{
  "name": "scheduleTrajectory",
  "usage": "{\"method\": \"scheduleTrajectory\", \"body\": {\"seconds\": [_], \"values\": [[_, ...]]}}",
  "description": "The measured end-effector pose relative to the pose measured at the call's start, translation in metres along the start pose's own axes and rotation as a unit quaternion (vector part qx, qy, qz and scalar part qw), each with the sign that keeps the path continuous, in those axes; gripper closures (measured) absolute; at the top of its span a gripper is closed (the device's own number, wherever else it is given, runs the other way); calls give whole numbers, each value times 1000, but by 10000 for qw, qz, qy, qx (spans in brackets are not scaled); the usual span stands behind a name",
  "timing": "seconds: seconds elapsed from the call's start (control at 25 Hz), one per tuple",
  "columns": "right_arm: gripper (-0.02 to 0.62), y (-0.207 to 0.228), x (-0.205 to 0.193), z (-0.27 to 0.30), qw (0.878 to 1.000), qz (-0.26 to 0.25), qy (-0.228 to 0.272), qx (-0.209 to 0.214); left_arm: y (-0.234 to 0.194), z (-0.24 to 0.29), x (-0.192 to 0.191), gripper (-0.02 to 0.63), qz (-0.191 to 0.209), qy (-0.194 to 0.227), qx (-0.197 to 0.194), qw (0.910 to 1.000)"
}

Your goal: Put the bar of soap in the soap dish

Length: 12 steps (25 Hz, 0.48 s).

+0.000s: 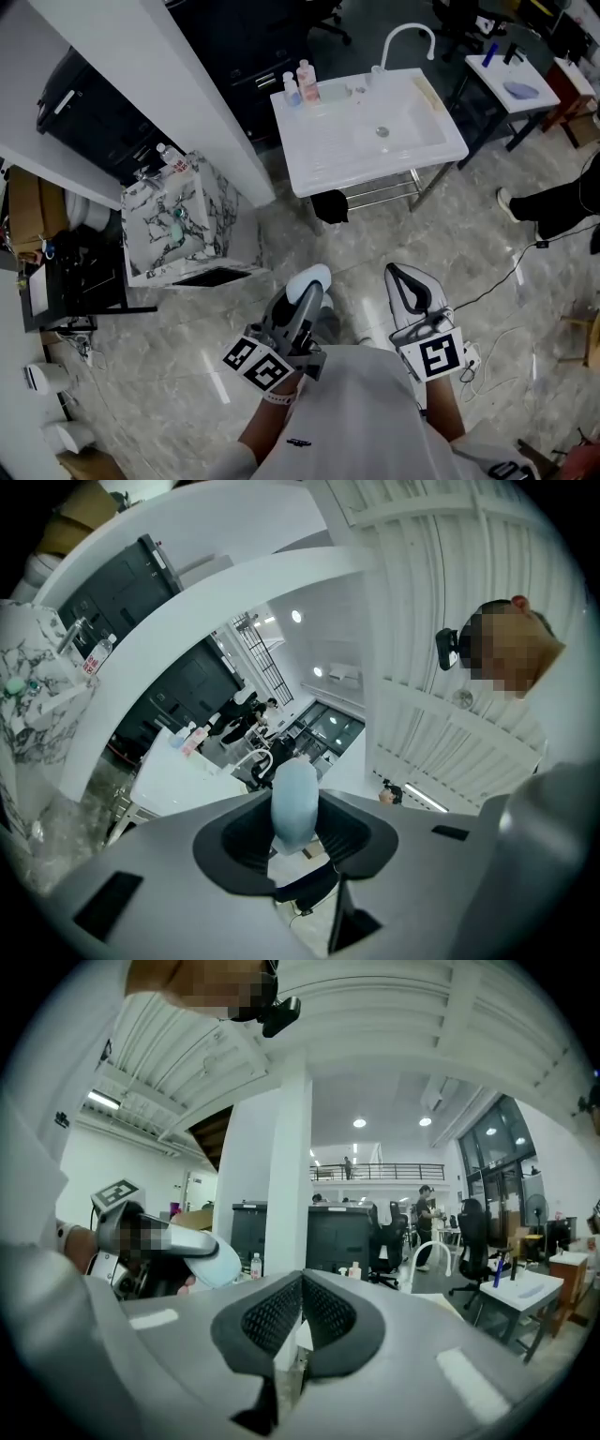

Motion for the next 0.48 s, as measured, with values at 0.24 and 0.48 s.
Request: {"method": "scheduleTrajectory", "body": {"seconds": [0.24, 0.48], "values": [[598, -8, 18, 56, 9995, -291, 23, -73, -24, 9, 48, 480, 52, 113, -287, 9995], [598, -12, 16, 83, 9990, -253, -10, -369, -50, 9, 76, 480, -19, 145, -417, 9990]]}}
Point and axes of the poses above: the fingertips, and each gripper's own axes: z forward along the fingers, y to its right, x out of its top, the point moved 9 cm from there along -z, backward along the fingers, and after that the axes turned 10 degrees about -z, right-handed, at the moved point
